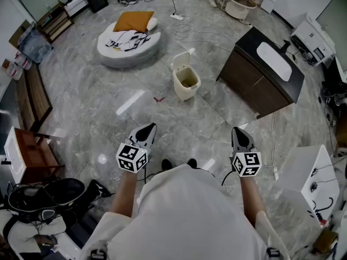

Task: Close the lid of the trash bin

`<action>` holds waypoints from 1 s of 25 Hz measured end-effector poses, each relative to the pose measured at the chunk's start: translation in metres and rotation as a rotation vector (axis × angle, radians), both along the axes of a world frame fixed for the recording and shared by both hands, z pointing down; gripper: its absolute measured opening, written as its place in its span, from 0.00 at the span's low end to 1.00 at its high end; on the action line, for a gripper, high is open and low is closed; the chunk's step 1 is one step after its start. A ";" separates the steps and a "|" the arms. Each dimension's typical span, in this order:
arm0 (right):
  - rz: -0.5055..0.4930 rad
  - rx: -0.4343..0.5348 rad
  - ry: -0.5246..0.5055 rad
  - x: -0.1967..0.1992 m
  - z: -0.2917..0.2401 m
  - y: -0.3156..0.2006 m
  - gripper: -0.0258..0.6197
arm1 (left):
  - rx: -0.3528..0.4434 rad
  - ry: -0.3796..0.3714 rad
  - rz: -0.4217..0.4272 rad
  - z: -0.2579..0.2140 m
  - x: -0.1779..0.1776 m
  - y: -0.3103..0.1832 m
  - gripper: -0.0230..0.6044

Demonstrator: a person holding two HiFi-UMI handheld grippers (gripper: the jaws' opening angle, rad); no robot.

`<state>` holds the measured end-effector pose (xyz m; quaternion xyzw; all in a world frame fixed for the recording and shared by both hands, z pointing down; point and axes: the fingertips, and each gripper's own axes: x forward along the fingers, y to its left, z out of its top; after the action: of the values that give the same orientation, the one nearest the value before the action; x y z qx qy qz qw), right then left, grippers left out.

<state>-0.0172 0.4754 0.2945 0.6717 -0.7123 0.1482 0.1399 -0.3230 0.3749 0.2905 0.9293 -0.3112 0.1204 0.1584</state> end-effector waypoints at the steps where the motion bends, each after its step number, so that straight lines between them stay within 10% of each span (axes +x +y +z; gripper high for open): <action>1: 0.003 -0.001 0.000 -0.001 0.000 0.000 0.09 | 0.000 0.000 0.001 0.000 -0.001 0.000 0.07; 25: 0.019 0.002 0.039 -0.030 -0.007 0.004 0.09 | -0.002 0.013 0.023 0.002 -0.025 0.004 0.07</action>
<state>-0.0470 0.4797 0.2873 0.6814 -0.7030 0.1357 0.1517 -0.3485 0.3790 0.2922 0.9334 -0.2993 0.1165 0.1598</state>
